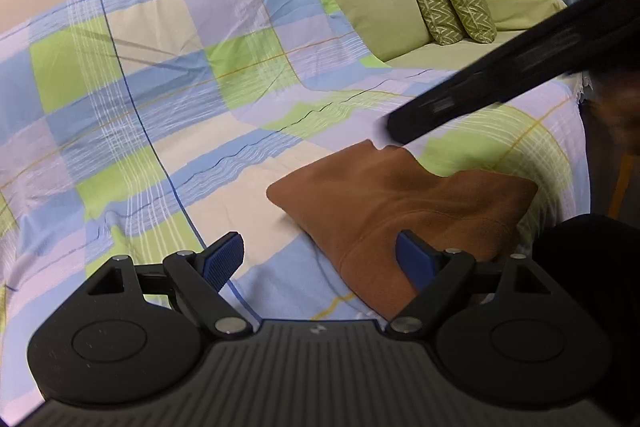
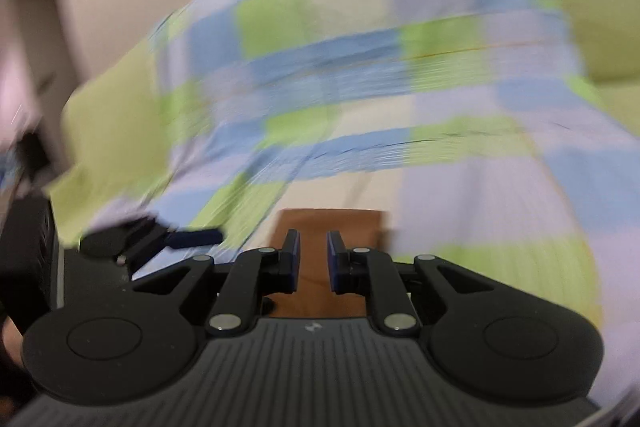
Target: Fold clothes
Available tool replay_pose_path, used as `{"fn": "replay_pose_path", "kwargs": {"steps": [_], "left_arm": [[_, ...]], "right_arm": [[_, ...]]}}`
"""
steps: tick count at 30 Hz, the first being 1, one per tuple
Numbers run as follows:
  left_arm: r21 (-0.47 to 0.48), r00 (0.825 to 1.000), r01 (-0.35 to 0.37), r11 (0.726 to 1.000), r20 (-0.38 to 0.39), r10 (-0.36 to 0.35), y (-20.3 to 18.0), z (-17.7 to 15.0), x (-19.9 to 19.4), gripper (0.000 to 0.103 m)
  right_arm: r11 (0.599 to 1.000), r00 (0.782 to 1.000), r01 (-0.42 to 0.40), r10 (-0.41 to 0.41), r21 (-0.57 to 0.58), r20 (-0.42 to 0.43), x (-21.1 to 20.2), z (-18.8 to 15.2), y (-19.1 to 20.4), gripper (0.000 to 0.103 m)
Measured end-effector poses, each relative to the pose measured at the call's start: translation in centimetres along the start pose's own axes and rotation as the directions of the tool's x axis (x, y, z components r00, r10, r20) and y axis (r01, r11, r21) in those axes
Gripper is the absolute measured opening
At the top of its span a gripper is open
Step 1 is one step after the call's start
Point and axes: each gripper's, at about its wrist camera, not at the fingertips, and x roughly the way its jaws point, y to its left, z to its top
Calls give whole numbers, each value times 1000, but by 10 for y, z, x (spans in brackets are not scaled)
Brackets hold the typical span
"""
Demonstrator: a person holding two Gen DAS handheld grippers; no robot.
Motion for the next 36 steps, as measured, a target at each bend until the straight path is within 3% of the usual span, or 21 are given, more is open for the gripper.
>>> {"fn": "replay_pose_path", "kwargs": {"steps": [2,5,8,11,15,18,21,27,29,31,33,36], "left_arm": [[-17,1000,2,1000,1,-1,1,0,0,85],[-40,1000,1,999,1,-1,4,-4,2,85],[-86,1000,10,996,-2,-10,10,-8,1,84],[-129,1000,22,991,-6,-23,16,-11,-2,81],[-184,999,39,982,-16,-43,19,-14,-18,79],[-181,999,37,983,-21,-41,18,-15,-19,79],[-148,999,26,989,-20,-29,14,-14,-20,79],[-100,999,15,995,-26,-18,8,-13,-22,79],[-86,1000,9,996,-27,-11,8,-8,-24,80],[-76,1000,12,997,-12,-12,7,-1,-27,80],[-69,1000,23,997,9,-22,5,5,-28,80],[-30,999,40,999,10,-40,-4,7,-24,80]], "right_arm": [[998,998,-29,27,-60,-49,20,8,1,13],[970,976,-116,71,-216,-208,72,18,6,12],[956,955,-136,57,-260,-291,100,18,3,8],[956,948,-163,83,-244,-308,116,13,-6,7],[971,955,-167,117,-170,-273,118,14,-19,5],[992,969,-128,123,-9,-215,119,14,-42,0],[997,974,-78,76,0,-213,122,11,-51,0],[998,974,-58,64,34,-217,116,14,-51,3],[997,980,-49,59,56,-189,103,20,-49,15],[990,992,-57,71,129,-104,68,25,-48,26],[976,998,-49,59,213,-38,37,19,-50,27],[907,998,-61,41,418,55,-14,-19,-46,27]]}}
